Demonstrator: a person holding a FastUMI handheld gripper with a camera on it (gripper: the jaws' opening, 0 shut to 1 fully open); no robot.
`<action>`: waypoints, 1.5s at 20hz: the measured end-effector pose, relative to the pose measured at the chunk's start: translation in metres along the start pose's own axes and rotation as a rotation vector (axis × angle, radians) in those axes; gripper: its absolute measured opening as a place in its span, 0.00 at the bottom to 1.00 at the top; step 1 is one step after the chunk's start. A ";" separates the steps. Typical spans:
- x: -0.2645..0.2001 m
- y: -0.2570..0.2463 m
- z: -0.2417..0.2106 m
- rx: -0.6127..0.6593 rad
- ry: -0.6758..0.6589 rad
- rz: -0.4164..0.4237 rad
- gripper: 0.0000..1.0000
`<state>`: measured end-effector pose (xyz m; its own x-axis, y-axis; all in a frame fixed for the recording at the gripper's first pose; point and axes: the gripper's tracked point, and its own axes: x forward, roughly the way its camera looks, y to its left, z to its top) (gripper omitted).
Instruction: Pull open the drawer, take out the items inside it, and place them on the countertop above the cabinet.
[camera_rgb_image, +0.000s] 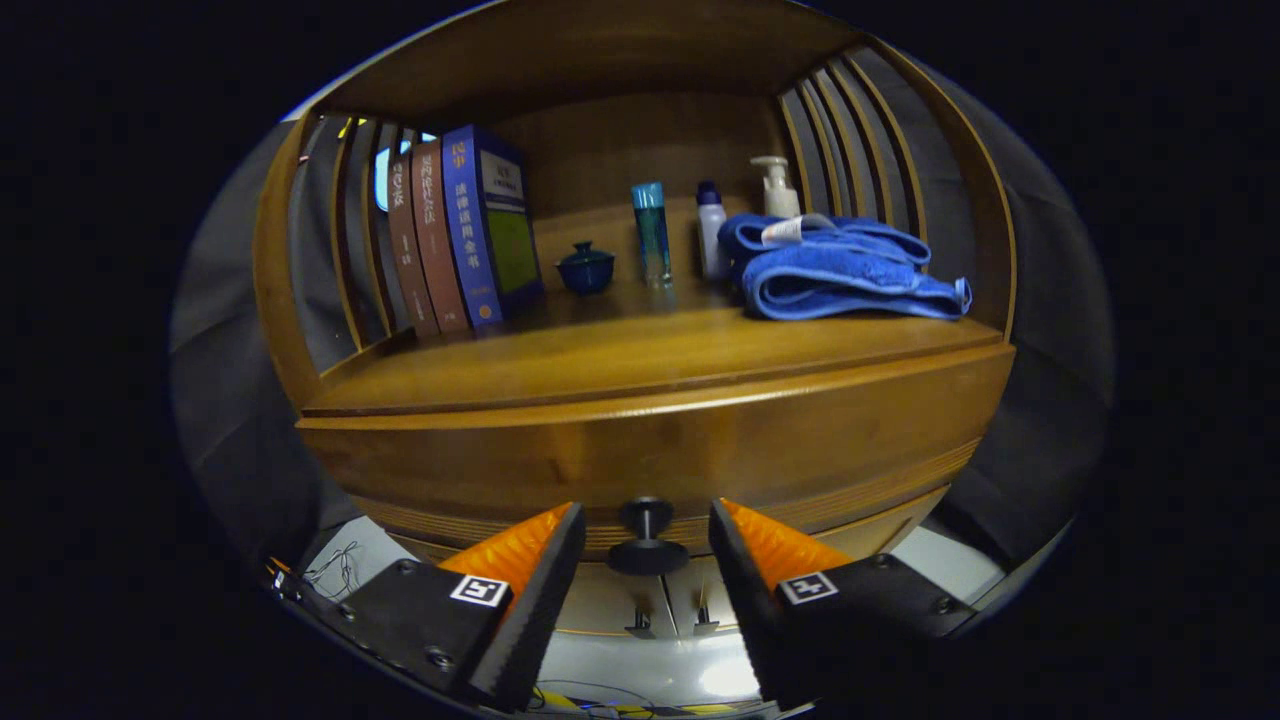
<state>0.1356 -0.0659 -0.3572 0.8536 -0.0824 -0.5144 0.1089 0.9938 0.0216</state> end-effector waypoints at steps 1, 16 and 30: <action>0.003 0.001 -0.003 0.004 0.013 0.000 0.77; 0.002 0.003 -0.014 -0.040 0.085 0.019 0.41; -0.070 -0.003 -0.044 -0.042 0.116 0.011 0.41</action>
<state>0.0534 -0.0597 -0.3590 0.7900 -0.0648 -0.6097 0.0762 0.9971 -0.0072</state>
